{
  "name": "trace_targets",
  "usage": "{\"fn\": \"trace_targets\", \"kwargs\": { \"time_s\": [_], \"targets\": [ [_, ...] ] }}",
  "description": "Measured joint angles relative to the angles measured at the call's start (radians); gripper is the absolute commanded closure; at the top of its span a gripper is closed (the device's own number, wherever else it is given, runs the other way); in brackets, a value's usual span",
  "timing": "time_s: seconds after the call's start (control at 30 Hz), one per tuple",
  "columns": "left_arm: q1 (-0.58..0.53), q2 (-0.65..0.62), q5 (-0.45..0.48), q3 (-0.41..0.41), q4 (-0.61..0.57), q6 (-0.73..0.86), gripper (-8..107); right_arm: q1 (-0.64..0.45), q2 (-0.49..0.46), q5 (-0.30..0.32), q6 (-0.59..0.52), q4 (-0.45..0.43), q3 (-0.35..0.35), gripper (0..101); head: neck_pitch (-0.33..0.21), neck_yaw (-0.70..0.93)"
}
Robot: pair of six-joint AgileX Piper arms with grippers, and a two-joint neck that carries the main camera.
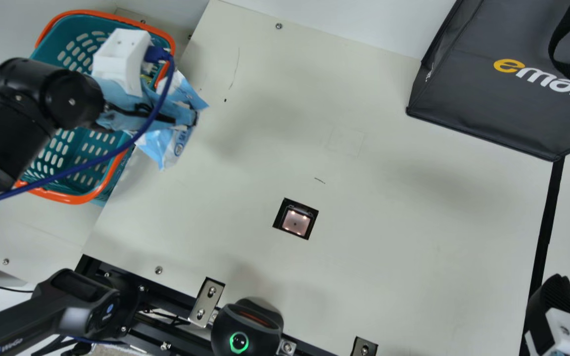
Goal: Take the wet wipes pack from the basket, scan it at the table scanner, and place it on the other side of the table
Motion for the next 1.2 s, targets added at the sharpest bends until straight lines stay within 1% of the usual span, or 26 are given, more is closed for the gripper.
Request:
{"fn": "trace_targets", "kwargs": {
  "time_s": [0.2, 0.47, 0.63, 0.87, 1.2],
  "targets": [
    [-0.137, -0.002, -0.008, 0.032, 0.03, -0.112, 107, 0.0, 0.0, 0.0, 0.0, 0.0, 0.0, 6, 0.002, -0.002],
    [-0.319, 0.031, -0.028, 0.04, 0.075, -0.282, 107, 0.0, 0.0, 0.0, 0.0, 0.0, 0.0, 6, 0.0, 0.0],
    [-0.438, 0.07, -0.046, 0.027, 0.102, -0.396, 107, 0.0, 0.0, 0.0, 0.0, 0.0, 0.0, 6, 0.002, 0.0],
    [-0.573, 0.13, -0.059, 0.0, 0.14, -0.54, 107, 0.0, 0.0, 0.0, 0.0, 0.0, 0.0, 6, 0.002, 0.0],
    [-0.712, 0.225, -0.061, -0.049, 0.186, -0.707, 107, 0.0, 0.0, 0.0, 0.0, 0.0, 0.0, 6, 0.002, 0.0]
  ]
}}
